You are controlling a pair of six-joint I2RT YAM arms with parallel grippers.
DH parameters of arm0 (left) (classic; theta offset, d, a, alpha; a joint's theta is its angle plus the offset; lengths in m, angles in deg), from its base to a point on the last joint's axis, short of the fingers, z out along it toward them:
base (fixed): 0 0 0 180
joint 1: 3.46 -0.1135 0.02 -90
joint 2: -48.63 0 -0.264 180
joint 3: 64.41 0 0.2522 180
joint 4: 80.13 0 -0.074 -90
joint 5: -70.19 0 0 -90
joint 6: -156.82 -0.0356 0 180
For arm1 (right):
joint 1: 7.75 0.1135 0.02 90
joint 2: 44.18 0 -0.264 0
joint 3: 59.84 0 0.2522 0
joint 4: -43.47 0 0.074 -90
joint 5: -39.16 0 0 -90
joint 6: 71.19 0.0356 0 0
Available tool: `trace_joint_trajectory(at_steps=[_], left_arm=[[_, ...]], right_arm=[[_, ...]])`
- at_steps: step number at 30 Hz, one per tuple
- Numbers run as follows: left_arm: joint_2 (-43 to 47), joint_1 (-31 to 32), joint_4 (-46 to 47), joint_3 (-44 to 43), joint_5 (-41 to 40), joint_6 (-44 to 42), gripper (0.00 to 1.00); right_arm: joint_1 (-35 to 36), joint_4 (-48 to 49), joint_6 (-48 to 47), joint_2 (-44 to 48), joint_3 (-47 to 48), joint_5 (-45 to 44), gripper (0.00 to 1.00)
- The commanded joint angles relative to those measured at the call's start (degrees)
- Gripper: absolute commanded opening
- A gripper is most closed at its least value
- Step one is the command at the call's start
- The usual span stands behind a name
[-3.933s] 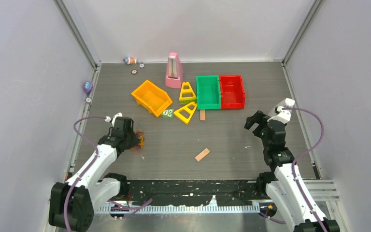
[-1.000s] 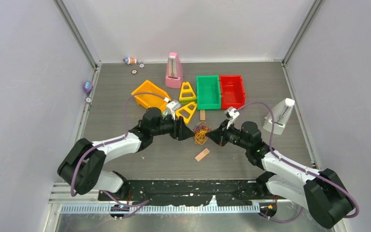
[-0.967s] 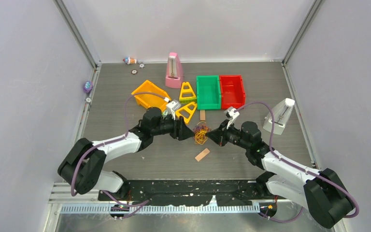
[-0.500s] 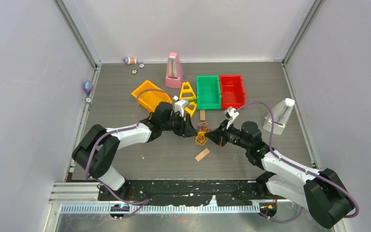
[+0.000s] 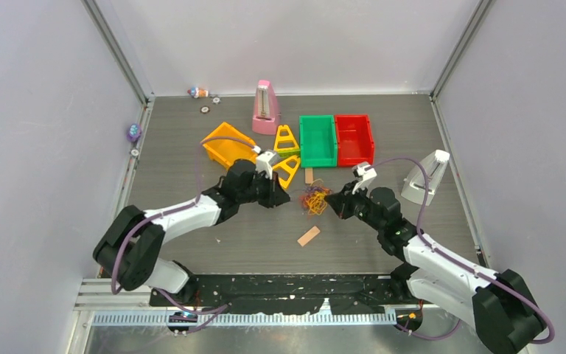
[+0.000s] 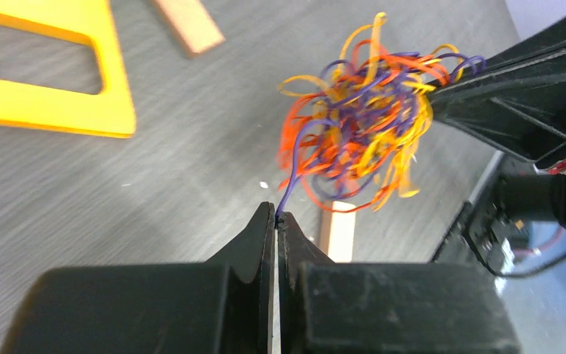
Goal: Untangle the cables
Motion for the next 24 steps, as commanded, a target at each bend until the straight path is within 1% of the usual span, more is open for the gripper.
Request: trace_joint_trajectory(at_steps=[1, 3, 5, 6, 8, 10, 12, 14, 16, 17, 18, 20, 22, 24], left_arm=[[6.3, -3.0, -1.5, 3.4, -12.8, 0.0, 0.0], [9.7, -4.3, -0.6, 6.1, -16.6, 0.5, 0.0], [13.0, -4.5, -0.6, 8.3, -21.3, 0.8, 0.0], [14.6, -4.5, -1.3, 9.1, -24.8, 1.0, 0.0], [17.8, -4.5, -4.4, 10.3, -35.7, 2.6, 0.0], [20.8, -4.6, -8.0, 11.3, -44.9, 5.0, 0.0], [24.6, -4.6, -9.7, 12.7, -50.5, 6.3, 0.0], [28.0, -4.6, -10.3, 14.5, -55.1, 7.4, 0.0], [30.6, -4.6, -14.1, 15.4, -62.9, 11.4, 0.0], [31.6, -4.6, -17.9, 15.5, -67.6, 16.4, 0.0], [32.6, -4.6, -22.1, 15.5, -72.7, 20.9, 0.0], [33.9, -4.6, -30.2, 14.7, -80.3, 29.1, 0.0], [34.7, -4.6, -33.6, 14.1, -83.2, 31.9, 0.0], [34.6, -4.6, -33.2, 14.0, -83.2, 31.6, 0.0]], right_arm=[[0.1, -7.8, 0.7, 3.6, 2.9, -22.4, 0.05], [0.1, -10.5, 2.0, 4.4, 3.1, -28.3, 0.05], [0.1, -11.3, 2.5, 4.7, 3.0, -30.4, 0.05], [0.1, -11.6, 2.9, 4.7, 3.0, -30.9, 0.05], [0.1, -12.9, 3.9, 4.5, 3.4, -33.2, 0.05], [0.1, -15.2, 5.3, 4.2, 4.2, -36.8, 0.05], [0.1, -17.6, 7.4, 4.3, 4.8, -42.2, 0.05], [0.2, -18.6, 8.9, 5.0, 4.5, -44.8, 0.05], [0.1, -19.4, 10.4, 6.2, 4.0, -47.5, 0.05], [0.1, -20.5, 11.0, 7.2, 3.8, -48.6, 0.05], [0.1, -21.2, 12.9, 7.8, 3.7, -51.6, 0.05], [0.1, -24.4, 16.5, 10.6, 3.1, -56.8, 0.05], [0.0, -26.7, 19.7, 13.3, 2.2, -60.6, 0.05], [0.0, -27.2, 21.3, 16.1, 0.9, -62.4, 0.05]])
